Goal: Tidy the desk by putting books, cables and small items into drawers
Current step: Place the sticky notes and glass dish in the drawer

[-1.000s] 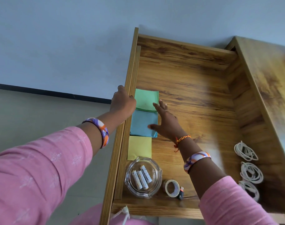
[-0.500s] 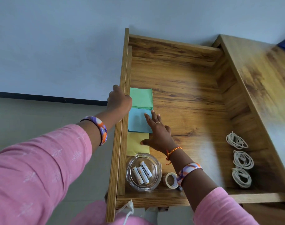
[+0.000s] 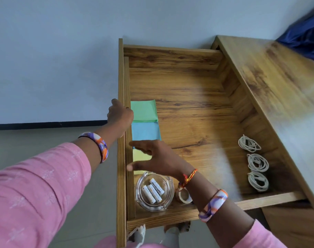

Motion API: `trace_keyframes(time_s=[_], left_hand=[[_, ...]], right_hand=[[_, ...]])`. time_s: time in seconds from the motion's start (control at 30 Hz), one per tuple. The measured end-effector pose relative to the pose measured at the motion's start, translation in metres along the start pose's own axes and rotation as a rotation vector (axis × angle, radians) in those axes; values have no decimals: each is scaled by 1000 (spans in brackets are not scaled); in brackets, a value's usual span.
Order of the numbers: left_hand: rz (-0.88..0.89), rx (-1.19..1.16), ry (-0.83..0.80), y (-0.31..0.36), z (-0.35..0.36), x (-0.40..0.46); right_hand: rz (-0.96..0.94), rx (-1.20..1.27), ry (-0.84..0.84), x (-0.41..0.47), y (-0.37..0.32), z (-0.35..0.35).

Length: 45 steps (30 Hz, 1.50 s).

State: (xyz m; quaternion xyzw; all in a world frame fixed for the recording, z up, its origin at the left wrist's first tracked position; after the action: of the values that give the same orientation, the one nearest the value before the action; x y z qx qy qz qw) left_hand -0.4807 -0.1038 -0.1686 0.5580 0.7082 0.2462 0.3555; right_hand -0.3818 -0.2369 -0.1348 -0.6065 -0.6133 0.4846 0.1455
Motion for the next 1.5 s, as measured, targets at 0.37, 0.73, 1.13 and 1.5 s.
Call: trace_keyframes(time_s=[0.37,0.73,1.13,1.5], left_hand=[[-43,-53,-161,27,44,-10],[2,-276,-480,93,130,-30],[138,-387,-747,154,221,-61],[139,-307,-864,212,274,-89]], right_hand=[[59,69,249,-36,12,-10],[212,-289,505,-81,58,-52],[539,-627,874,-139,130,-124],[932,-463,845,-167,179,-185]])
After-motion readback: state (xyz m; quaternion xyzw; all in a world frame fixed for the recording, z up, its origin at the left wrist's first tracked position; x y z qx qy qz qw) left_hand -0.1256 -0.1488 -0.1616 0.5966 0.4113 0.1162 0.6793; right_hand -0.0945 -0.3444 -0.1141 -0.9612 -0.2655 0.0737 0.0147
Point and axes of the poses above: each hand's wrist, its own x-axis towards the middle knuckle, its own z-axis out of the palm, y = z × x, the point moved 5 cm from there along x, towards the middle knuckle, and after that the axes turned 6 degrees about z, right-handed, at the moved point
